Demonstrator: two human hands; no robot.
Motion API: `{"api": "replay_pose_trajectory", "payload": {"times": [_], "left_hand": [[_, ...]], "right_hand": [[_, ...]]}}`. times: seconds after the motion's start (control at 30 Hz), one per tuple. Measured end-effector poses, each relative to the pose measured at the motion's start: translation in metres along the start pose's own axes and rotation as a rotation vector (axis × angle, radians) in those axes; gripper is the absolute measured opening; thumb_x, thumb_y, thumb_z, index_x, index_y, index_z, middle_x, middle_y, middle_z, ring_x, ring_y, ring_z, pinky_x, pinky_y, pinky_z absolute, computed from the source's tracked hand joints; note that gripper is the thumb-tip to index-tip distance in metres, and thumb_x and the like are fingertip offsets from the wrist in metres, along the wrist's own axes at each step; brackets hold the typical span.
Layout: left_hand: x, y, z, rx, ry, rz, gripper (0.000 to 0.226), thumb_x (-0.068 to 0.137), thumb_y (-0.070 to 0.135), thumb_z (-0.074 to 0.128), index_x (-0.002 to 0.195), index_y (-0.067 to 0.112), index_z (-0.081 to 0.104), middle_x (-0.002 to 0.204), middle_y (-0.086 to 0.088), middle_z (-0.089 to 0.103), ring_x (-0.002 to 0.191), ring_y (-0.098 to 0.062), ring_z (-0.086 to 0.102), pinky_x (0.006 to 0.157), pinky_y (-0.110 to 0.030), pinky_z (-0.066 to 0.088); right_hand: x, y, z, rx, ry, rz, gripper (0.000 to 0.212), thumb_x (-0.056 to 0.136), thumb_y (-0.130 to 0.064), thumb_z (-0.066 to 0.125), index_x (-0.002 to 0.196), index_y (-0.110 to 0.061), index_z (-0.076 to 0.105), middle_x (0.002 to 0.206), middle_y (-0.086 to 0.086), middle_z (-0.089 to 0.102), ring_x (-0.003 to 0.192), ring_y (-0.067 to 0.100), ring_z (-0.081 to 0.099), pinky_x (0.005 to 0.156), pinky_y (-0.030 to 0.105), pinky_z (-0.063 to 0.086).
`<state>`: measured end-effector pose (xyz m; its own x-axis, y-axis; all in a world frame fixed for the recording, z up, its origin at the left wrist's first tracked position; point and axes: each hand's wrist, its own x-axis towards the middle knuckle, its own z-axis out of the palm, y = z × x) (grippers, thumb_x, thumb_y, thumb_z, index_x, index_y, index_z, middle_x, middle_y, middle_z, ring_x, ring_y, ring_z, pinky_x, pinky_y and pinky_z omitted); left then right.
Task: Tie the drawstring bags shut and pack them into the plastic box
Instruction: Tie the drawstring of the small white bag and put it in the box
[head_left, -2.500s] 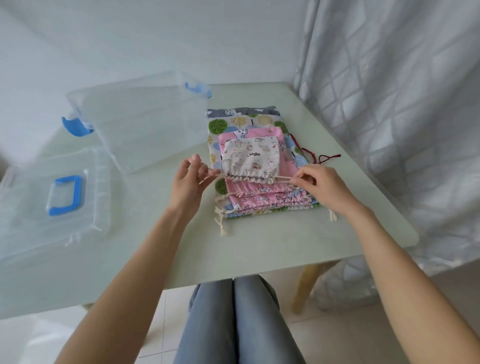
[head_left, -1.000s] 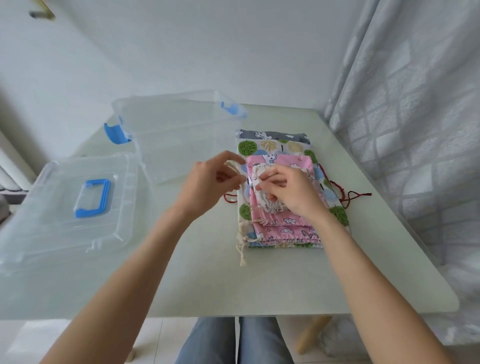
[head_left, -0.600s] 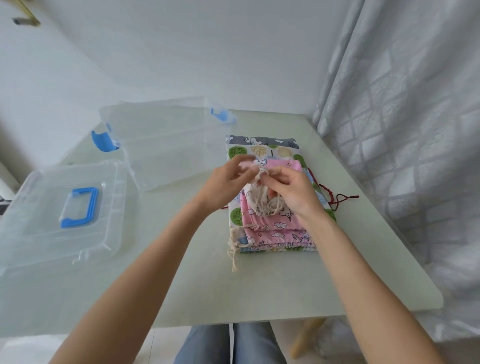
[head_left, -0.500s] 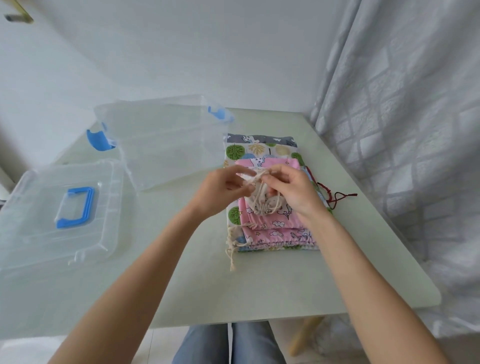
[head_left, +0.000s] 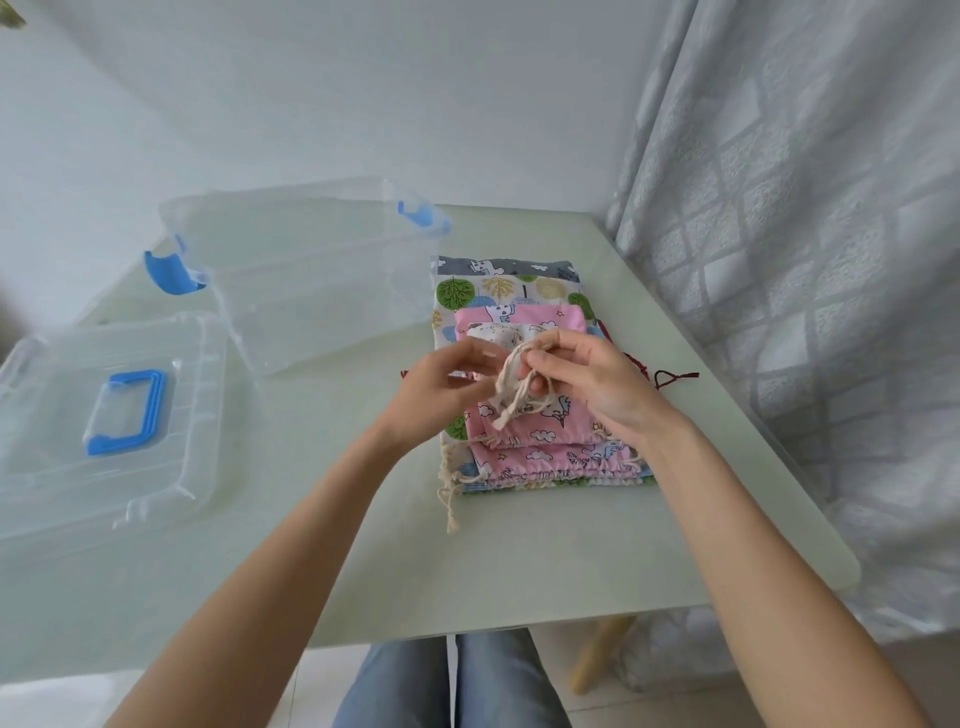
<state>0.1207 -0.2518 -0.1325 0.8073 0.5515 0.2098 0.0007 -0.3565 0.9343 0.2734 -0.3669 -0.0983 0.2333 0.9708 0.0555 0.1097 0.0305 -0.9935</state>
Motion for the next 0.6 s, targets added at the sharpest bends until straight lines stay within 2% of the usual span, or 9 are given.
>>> {"api": "replay_pose_trajectory", "payload": {"times": [0.1,0.17,0.23,0.33,0.4,0.47,0.53,0.6], "left_hand": [[0.003,0.002,0.003,0.081,-0.152,0.041,0.025,0.086,0.004,0.062,0.107,0.018,0.062,0.093,-0.002,0.071,0.09,-0.016,0.067,0.089,-0.028,0.051],[0.005,0.003,0.004,0.12,-0.125,0.069,0.023,0.086,0.006,0.062,0.104,0.02,0.063,0.089,-0.002,0.072,0.088,-0.015,0.068,0.087,-0.029,0.051],[0.004,0.004,0.003,0.055,-0.059,0.028,0.02,0.087,0.008,0.061,0.101,0.022,0.065,0.082,0.001,0.071,0.081,-0.013,0.067,0.083,-0.028,0.049],[0.004,0.003,0.002,-0.026,-0.001,-0.066,0.018,0.092,0.009,0.054,0.102,0.017,0.067,0.068,0.008,0.069,0.069,-0.008,0.062,0.077,-0.026,0.048],[0.003,0.0,0.002,0.002,-0.027,-0.063,0.018,0.091,0.009,0.056,0.101,0.019,0.067,0.072,0.003,0.07,0.068,-0.01,0.064,0.077,-0.028,0.051],[0.004,-0.001,0.002,0.071,-0.062,-0.032,0.021,0.088,0.009,0.061,0.099,0.026,0.066,0.085,0.0,0.07,0.072,-0.017,0.065,0.078,-0.034,0.052],[0.005,-0.002,0.002,0.101,-0.074,-0.019,0.025,0.085,0.008,0.064,0.095,0.03,0.067,0.092,0.006,0.069,0.072,-0.024,0.063,0.078,-0.037,0.052],[0.006,-0.002,0.003,0.102,-0.058,-0.009,0.026,0.084,0.008,0.065,0.089,0.033,0.067,0.089,0.006,0.071,0.07,-0.025,0.064,0.076,-0.038,0.053]], "right_hand": [[-0.001,-0.001,-0.002,-0.129,0.012,-0.065,0.019,0.082,0.001,0.065,0.09,-0.016,0.06,0.082,-0.005,0.066,0.074,0.008,0.063,0.072,0.019,0.052],[-0.002,0.002,-0.004,-0.303,0.033,-0.13,0.025,0.078,-0.002,0.07,0.091,-0.02,0.06,0.084,-0.008,0.067,0.08,0.008,0.064,0.078,0.021,0.053],[-0.002,0.006,-0.004,-0.471,0.1,-0.21,0.027,0.077,-0.002,0.072,0.092,-0.02,0.061,0.088,-0.005,0.067,0.084,0.008,0.066,0.081,0.022,0.054],[0.001,0.012,0.001,-0.598,0.222,-0.356,0.02,0.075,0.002,0.073,0.09,-0.009,0.066,0.096,0.002,0.065,0.082,0.008,0.066,0.076,0.019,0.055],[0.004,0.016,0.003,-0.644,0.257,-0.434,0.014,0.074,0.003,0.074,0.085,-0.003,0.068,0.099,0.002,0.061,0.083,0.009,0.064,0.077,0.019,0.055],[0.005,0.019,0.005,-0.693,0.272,-0.48,0.01,0.074,0.001,0.074,0.081,-0.004,0.069,0.099,0.0,0.06,0.084,0.007,0.062,0.079,0.018,0.054],[0.005,0.019,0.006,-0.752,0.286,-0.532,0.008,0.074,-0.002,0.075,0.078,-0.005,0.069,0.096,-0.001,0.06,0.084,0.002,0.06,0.083,0.011,0.047],[0.005,0.019,0.006,-0.778,0.31,-0.576,0.009,0.073,-0.003,0.076,0.075,-0.005,0.069,0.094,0.001,0.061,0.085,0.006,0.06,0.089,0.003,0.036]]}}
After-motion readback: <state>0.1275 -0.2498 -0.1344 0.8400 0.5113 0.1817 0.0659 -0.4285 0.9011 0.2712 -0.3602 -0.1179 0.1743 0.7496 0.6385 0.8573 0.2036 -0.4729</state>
